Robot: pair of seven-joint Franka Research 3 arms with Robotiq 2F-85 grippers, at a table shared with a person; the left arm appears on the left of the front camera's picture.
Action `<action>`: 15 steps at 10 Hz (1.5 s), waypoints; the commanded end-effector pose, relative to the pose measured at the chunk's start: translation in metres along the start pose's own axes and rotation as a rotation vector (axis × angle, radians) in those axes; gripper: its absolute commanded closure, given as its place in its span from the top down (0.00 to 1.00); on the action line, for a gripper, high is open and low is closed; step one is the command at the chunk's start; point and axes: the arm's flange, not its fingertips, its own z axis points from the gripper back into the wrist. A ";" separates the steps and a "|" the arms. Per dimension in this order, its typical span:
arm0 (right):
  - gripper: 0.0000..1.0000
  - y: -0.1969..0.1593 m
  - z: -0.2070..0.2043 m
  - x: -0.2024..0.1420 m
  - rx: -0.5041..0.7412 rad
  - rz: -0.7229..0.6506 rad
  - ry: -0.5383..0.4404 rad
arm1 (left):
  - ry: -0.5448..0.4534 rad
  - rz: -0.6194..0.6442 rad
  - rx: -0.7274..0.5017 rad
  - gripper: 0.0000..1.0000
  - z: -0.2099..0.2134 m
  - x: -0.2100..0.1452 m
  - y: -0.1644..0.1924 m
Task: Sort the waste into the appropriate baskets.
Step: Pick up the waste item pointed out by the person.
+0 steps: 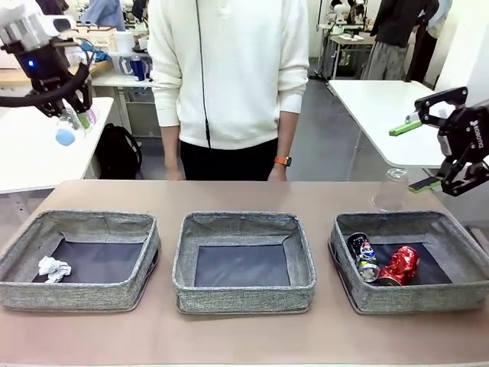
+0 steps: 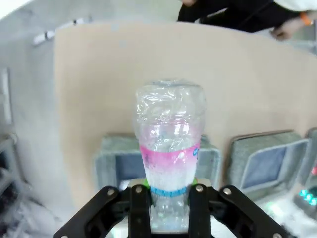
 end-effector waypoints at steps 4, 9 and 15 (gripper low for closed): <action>1.00 0.005 0.000 -0.002 0.014 -0.017 0.005 | 0.000 0.048 -0.001 0.04 -0.004 -0.021 -0.020; 1.00 0.005 0.000 -0.002 0.014 -0.017 0.005 | -0.074 -0.003 0.058 0.22 0.017 -0.057 -0.078; 1.00 0.005 0.000 -0.002 0.014 -0.017 0.005 | -0.029 0.145 0.018 0.22 0.090 -0.141 -0.265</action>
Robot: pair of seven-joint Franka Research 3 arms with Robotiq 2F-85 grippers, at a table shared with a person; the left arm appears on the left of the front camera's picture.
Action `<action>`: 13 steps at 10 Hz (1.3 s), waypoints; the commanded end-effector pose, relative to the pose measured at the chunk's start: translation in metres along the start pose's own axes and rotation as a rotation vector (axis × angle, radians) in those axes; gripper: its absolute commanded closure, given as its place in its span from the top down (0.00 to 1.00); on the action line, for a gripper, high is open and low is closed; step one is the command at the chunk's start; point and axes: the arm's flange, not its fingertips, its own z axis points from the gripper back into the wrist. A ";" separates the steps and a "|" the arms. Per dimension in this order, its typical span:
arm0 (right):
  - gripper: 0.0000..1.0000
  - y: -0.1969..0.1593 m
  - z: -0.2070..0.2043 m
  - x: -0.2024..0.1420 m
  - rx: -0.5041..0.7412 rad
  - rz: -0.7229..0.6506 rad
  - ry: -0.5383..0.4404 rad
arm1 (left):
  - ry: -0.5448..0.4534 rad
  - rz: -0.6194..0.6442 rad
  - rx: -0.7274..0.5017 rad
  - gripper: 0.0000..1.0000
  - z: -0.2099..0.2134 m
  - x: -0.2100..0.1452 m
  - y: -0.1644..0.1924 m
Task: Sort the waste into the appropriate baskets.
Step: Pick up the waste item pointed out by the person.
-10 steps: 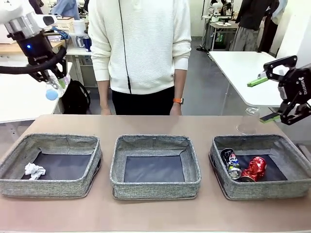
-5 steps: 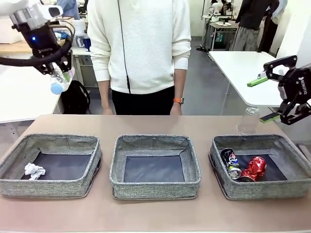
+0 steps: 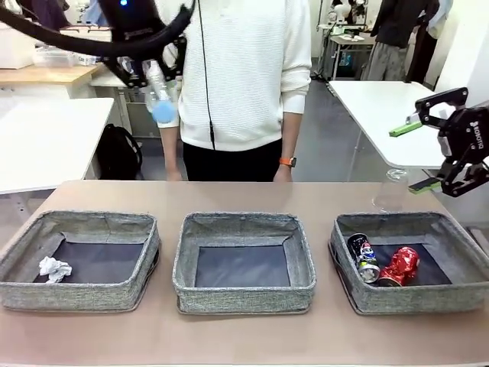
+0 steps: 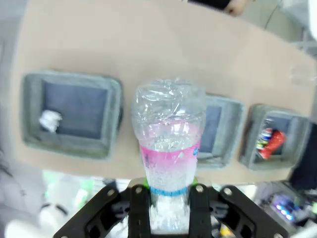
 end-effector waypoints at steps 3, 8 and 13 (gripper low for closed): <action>1.00 0.005 0.000 -0.001 0.014 -0.018 0.005 | 0.169 0.029 0.030 0.22 0.037 -0.005 -0.085; 1.00 0.005 0.000 -0.001 0.014 -0.018 0.005 | 0.191 -0.054 -0.011 0.22 0.051 -0.020 -0.124; 1.00 0.005 0.000 -0.001 0.014 -0.018 0.005 | 0.197 -0.059 -0.035 0.22 0.049 -0.026 -0.123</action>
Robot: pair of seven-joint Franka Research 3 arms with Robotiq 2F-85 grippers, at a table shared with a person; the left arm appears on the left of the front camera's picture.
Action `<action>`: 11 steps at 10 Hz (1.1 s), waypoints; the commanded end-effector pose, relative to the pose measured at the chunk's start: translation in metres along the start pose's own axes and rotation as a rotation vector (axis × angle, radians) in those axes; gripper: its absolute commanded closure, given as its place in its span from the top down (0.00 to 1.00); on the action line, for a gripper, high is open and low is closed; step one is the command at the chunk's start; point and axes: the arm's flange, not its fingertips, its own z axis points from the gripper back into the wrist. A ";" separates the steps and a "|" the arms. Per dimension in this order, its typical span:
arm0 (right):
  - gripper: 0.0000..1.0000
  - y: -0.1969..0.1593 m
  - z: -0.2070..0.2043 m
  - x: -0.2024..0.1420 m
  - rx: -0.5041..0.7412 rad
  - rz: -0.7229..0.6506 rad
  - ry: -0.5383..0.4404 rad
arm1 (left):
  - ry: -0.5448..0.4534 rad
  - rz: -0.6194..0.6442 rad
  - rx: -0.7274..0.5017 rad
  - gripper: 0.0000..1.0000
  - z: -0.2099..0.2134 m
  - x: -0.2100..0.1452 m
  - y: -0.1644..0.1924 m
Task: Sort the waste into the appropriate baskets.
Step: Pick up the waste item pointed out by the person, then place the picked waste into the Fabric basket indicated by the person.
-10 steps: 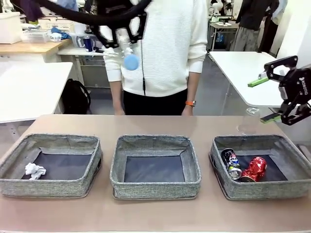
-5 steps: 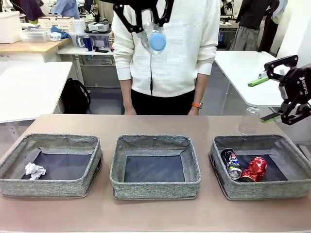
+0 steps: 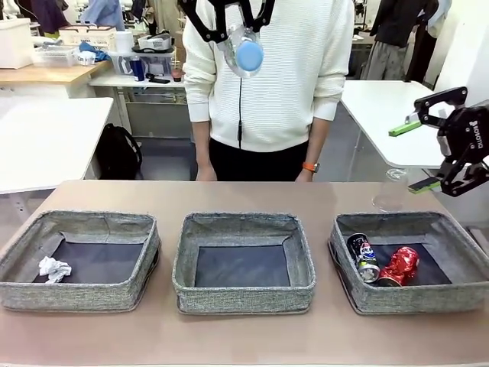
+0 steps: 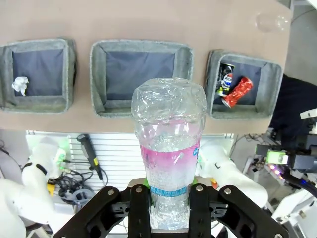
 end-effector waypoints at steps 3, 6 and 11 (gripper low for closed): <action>1.00 0.005 0.000 -0.001 0.014 -0.018 0.005 | -0.006 0.000 -0.004 0.22 -0.001 -0.001 -0.002; 1.00 0.005 0.000 -0.001 0.014 -0.018 0.005 | -0.006 0.000 -0.004 0.22 -0.001 -0.001 -0.002; 1.00 0.005 0.000 -0.001 0.014 -0.018 0.005 | -0.006 0.000 -0.004 0.22 -0.001 -0.001 -0.002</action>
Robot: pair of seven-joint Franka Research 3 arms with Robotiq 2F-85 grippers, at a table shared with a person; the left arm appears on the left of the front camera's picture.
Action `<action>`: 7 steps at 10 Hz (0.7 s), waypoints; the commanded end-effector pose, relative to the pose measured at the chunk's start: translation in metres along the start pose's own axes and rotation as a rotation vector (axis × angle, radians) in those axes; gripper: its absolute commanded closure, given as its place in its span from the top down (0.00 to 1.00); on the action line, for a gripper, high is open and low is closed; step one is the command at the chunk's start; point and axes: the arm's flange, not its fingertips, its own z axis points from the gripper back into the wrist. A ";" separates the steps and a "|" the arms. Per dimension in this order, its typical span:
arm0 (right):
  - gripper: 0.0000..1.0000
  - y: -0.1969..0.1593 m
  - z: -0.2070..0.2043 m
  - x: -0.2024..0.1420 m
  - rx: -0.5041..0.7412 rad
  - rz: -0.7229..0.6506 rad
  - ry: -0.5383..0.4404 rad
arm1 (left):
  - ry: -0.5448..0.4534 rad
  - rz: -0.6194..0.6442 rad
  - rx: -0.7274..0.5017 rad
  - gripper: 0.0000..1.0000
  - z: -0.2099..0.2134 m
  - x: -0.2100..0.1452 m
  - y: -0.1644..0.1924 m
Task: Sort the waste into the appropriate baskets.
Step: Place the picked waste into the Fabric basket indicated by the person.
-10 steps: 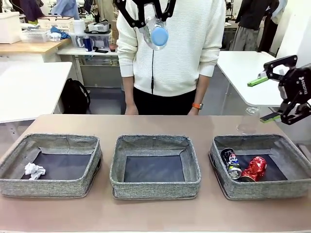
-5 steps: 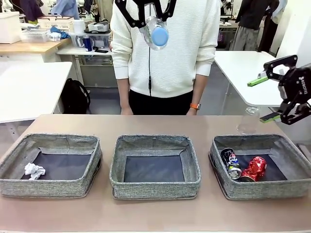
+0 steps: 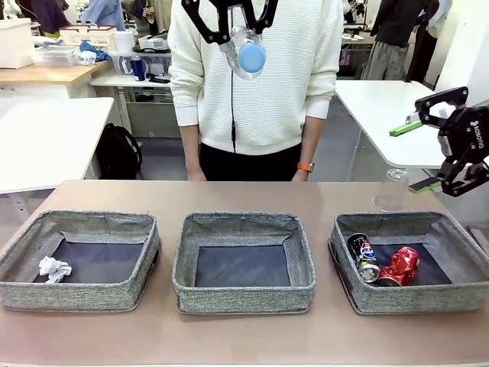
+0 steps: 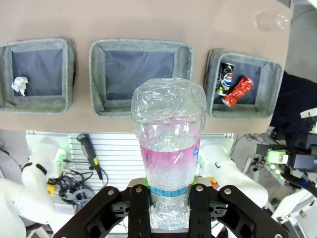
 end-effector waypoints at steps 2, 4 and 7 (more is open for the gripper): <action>1.00 0.005 0.000 -0.001 0.014 -0.018 0.005 | -0.007 0.002 -0.004 0.22 0.000 -0.001 -0.001; 1.00 0.005 0.000 -0.001 0.014 -0.018 0.005 | -0.007 0.002 -0.004 0.22 0.000 -0.001 -0.001; 1.00 0.005 0.000 -0.001 0.014 -0.018 0.005 | -0.007 0.002 -0.004 0.22 0.000 -0.001 -0.001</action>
